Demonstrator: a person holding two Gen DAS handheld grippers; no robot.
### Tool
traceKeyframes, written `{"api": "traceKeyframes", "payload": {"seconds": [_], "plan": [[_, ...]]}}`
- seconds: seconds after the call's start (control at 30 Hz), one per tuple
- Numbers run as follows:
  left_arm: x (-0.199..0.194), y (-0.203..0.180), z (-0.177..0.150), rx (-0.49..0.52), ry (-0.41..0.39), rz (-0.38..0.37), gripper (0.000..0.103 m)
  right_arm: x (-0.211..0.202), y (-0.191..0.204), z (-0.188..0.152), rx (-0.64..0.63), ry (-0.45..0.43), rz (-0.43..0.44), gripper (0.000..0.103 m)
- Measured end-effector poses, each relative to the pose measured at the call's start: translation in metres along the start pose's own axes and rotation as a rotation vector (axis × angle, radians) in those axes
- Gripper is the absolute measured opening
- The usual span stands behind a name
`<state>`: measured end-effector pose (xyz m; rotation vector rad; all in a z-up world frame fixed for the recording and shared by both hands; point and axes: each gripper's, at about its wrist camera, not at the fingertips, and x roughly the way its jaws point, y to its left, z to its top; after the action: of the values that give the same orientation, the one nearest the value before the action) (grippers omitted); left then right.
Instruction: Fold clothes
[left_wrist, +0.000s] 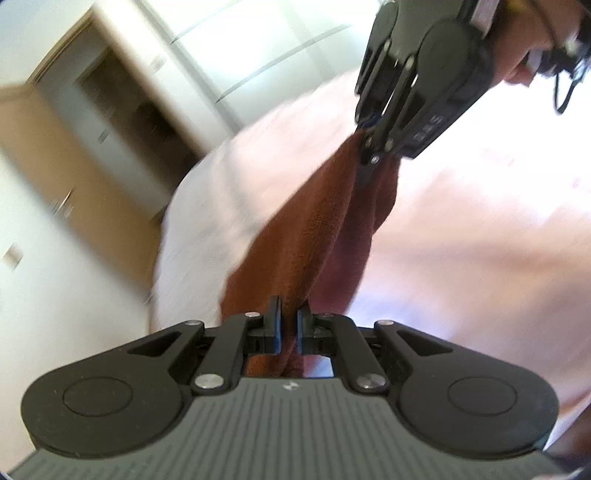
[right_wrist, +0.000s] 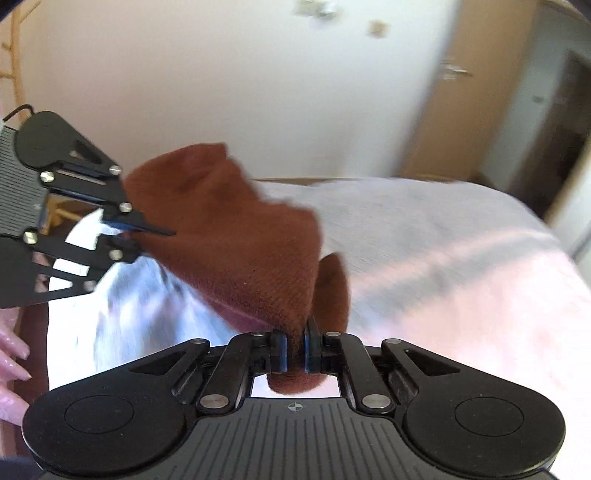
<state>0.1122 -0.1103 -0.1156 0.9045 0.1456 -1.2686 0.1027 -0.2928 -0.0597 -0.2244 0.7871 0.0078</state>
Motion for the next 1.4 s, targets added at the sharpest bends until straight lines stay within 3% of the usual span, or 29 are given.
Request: {"api": "traceKeyframes", "payload": {"seconds": [0.13,0.27,0.33,0.43,0.5,0.57,0.77,0.9,1.0,1.1,1.17,1.2,1.33,1.4], "plan": [[-0.012,-0.106,0.060,0.049,-0.126,-0.146,0.005,-0.104,-0.036,-0.095,0.093,0.029,-0.121,0.006],[0.005,-0.213,0.083,0.132,-0.184,-0.322,0.006,-0.172,-0.044,-0.210,0.207,0.108,-0.216,0.006],[0.015,-0.259,0.081,0.189,-0.215,-0.401,0.009,-0.204,-0.048,-0.268,0.265,0.148,-0.262,0.006],[0.027,-0.318,0.061,0.279,-0.283,-0.496,0.024,-0.217,-0.038,-0.337,0.336,0.172,-0.329,0.006],[0.034,-0.346,0.036,0.358,-0.334,-0.511,0.034,-0.211,-0.027,-0.364,0.362,0.152,-0.388,0.006],[0.042,-0.369,0.013,0.433,-0.398,-0.483,0.037,-0.202,-0.015,-0.390,0.385,0.128,-0.448,0.006],[0.056,-0.388,-0.022,0.426,-0.528,-0.390,0.038,-0.175,0.010,-0.409,0.368,0.043,-0.560,0.007],[0.059,-0.404,-0.029,0.402,-0.560,-0.322,0.038,-0.157,0.026,-0.420,0.354,-0.014,-0.632,0.008],[0.052,-0.412,-0.027,0.371,-0.539,-0.265,0.038,-0.149,0.038,-0.426,0.336,-0.040,-0.680,0.010],[0.038,-0.407,-0.030,0.327,-0.494,-0.227,0.040,-0.161,0.053,-0.422,0.297,-0.033,-0.702,0.025],[0.022,-0.395,-0.039,0.315,-0.459,-0.203,0.044,-0.174,0.072,-0.418,0.268,-0.071,-0.704,0.060],[0.013,-0.390,-0.044,0.309,-0.441,-0.190,0.048,-0.181,0.082,-0.416,0.254,-0.090,-0.705,0.066],[-0.020,-0.351,-0.079,0.307,-0.366,-0.147,0.057,-0.195,0.121,-0.394,0.200,-0.201,-0.586,0.070],[-0.033,-0.338,-0.099,0.343,-0.316,-0.084,0.061,-0.181,0.129,-0.382,0.138,-0.193,-0.543,0.070]]}}
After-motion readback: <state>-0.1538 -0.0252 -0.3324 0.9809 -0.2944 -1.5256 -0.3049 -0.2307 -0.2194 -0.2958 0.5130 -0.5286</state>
